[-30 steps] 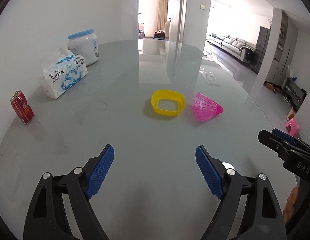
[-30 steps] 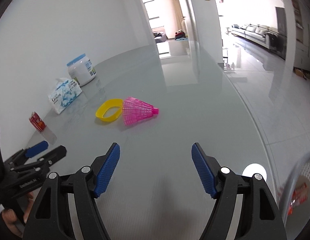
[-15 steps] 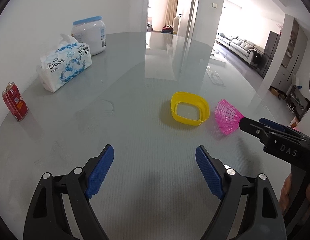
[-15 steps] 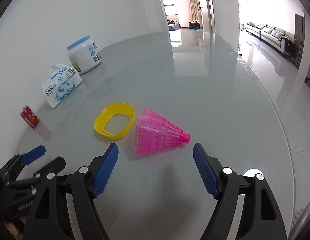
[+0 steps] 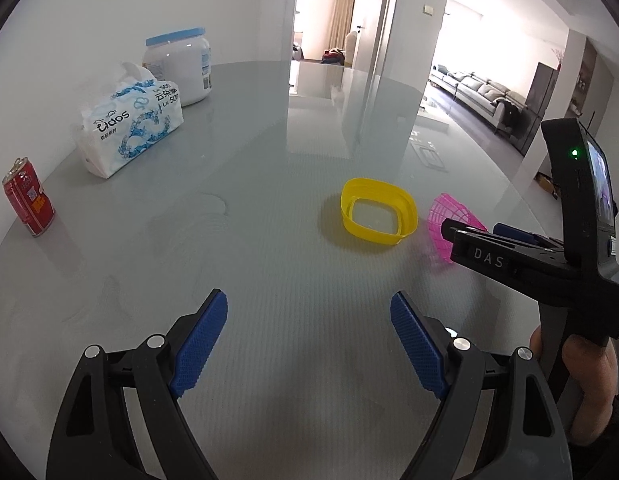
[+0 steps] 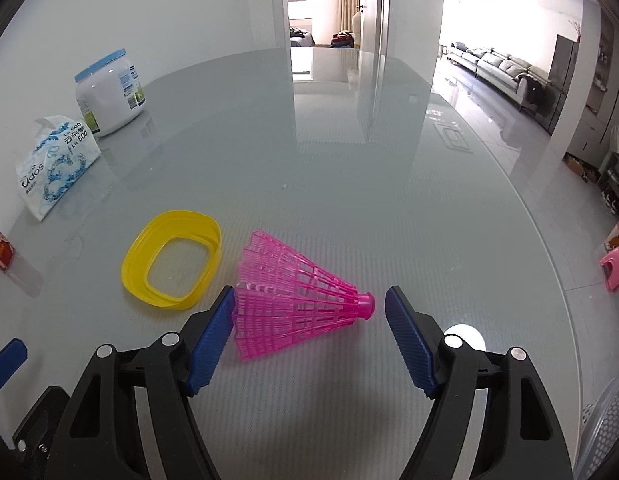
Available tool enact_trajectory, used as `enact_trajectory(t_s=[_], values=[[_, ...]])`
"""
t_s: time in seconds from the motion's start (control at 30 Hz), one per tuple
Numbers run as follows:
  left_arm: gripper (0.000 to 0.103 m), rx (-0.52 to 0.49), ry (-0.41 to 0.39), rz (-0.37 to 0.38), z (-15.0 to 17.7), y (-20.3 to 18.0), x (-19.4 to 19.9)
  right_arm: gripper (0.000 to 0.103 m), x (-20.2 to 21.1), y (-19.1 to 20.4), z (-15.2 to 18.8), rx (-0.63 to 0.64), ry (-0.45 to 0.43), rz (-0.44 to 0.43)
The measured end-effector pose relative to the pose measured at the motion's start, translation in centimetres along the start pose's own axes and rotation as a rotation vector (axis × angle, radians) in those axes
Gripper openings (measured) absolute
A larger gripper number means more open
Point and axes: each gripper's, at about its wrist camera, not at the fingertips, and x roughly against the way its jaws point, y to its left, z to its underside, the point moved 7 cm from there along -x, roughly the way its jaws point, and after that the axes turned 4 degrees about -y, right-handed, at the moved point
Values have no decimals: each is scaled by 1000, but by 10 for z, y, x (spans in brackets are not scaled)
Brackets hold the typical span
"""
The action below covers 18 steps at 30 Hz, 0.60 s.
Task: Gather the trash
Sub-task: 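Grasp the pink shuttlecock with the right tool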
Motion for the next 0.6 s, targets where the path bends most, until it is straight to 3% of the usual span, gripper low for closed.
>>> enact_trajectory(t_s=[0.07, 0.1, 0.17, 0.2, 0.23, 0.6], values=[[82, -2, -1, 1, 0, -1, 0, 50, -1, 0, 0, -2, -1, 0], [82, -3, -1, 1, 0, -1, 0, 50, -1, 0, 0, -3, 0, -4], [82, -3, 0, -3, 1, -1, 0, 27, -1, 0, 1, -4, 2, -14], [82, -3, 1, -7, 1, 0, -1, 8, -2, 0, 3, -5, 13, -21], [82, -3, 1, -9, 1, 0, -1, 4, -2, -1, 4, -13, 16, -39], [82, -23, -14, -49, -1, -5, -4, 1, 22, -14, 2, -75, -60, -124]])
